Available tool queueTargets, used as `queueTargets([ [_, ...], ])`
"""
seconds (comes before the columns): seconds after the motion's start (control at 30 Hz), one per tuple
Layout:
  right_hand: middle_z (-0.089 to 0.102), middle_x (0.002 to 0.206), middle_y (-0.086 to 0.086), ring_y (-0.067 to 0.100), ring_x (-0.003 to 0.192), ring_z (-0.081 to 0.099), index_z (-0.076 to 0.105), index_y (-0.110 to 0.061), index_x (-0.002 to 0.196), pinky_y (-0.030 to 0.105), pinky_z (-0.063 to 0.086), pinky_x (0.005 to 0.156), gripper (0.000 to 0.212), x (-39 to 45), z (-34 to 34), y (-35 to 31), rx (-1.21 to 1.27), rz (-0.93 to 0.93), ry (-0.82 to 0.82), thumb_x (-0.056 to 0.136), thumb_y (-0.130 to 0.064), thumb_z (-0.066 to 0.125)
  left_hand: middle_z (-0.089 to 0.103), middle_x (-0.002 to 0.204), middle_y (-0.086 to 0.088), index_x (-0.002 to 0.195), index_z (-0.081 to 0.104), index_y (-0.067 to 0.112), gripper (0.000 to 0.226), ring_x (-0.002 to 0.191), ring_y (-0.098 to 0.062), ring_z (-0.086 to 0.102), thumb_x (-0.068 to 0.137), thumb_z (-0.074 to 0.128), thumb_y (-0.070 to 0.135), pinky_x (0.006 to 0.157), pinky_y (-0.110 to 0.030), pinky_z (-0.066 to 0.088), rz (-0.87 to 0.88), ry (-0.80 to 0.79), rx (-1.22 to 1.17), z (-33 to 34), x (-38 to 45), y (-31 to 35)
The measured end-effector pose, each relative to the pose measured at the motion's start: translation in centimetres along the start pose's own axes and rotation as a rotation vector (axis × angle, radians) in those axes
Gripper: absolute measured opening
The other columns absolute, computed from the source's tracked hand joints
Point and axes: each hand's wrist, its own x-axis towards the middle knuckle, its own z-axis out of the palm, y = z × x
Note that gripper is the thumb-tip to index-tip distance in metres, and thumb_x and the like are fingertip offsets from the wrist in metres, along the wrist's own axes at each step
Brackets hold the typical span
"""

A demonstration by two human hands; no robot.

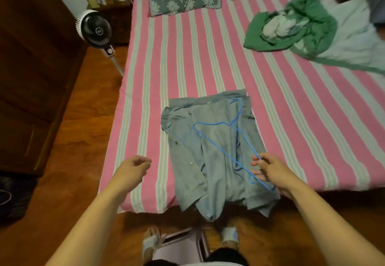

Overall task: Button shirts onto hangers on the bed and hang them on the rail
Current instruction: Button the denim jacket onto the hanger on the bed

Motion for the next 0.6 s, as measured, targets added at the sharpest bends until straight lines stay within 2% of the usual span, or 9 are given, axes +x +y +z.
queueTargets([
  [0.13, 0.059, 0.099, 0.014, 0.022, 0.064, 0.056, 0.055, 0.001, 0.114, 0.019, 0.048, 0.049, 0.023, -1.4, 3.8, -1.9, 0.007, -0.004, 0.148, 0.105, 0.001, 0.035, 0.068, 0.109, -0.003, 0.113, 0.068, 0.021, 0.017, 0.1, -0.022, 0.064, 0.104, 0.054, 0.022, 0.093, -0.044, 0.056, 0.026, -0.093, -0.1, -4.3, 3.2, -3.5],
  [0.27, 0.059, 0.095, 0.014, 0.015, 0.053, 0.059, 0.054, -0.001, 0.111, 0.023, 0.047, 0.049, 0.019, -1.6, 9.2, -3.1, -0.006, 0.016, 0.266, 0.105, 0.002, 0.036, 0.07, 0.11, -0.005, 0.11, 0.069, 0.022, 0.015, 0.096, -0.022, 0.066, 0.102, 0.056, 0.022, 0.088, -0.042, 0.056, 0.025, -0.153, -0.193, -8.7, 7.2, -8.0],
  [0.37, 0.055, 0.084, 0.01, 0.01, 0.041, 0.053, 0.051, -0.005, 0.101, 0.018, 0.041, 0.041, 0.022, -1.3, 12.7, -4.0, 0.004, 0.04, 0.289, 0.104, 0.005, 0.032, 0.069, 0.111, -0.007, 0.111, 0.068, 0.019, 0.016, 0.095, -0.024, 0.065, 0.103, 0.055, 0.02, 0.08, -0.036, 0.054, 0.017, -0.19, -0.245, -10.6, 9.6, -10.2],
  [0.47, 0.052, 0.08, 0.009, 0.012, 0.045, 0.047, 0.048, -0.013, 0.089, 0.02, 0.039, 0.044, 0.03, -0.4, 14.3, -5.1, 0.011, 0.057, 0.258, 0.103, 0.005, 0.028, 0.069, 0.11, -0.006, 0.114, 0.068, 0.016, 0.017, 0.097, -0.024, 0.066, 0.102, 0.056, 0.019, 0.079, -0.036, 0.053, -0.012, -0.193, -0.291, -10.8, 10.8, -10.6],
  [0.6, 0.056, 0.078, 0.013, 0.019, 0.053, 0.045, 0.047, -0.009, 0.092, 0.025, 0.04, 0.049, 0.026, 2.9, 12.5, -6.1, -0.026, 0.02, 0.25, 0.103, 0.005, 0.028, 0.071, 0.103, -0.008, 0.104, 0.071, 0.015, 0.013, 0.088, -0.024, 0.067, 0.099, 0.059, 0.015, 0.077, -0.035, 0.052, -0.025, -0.167, -0.368, -7.2, 11.9, -9.1],
])
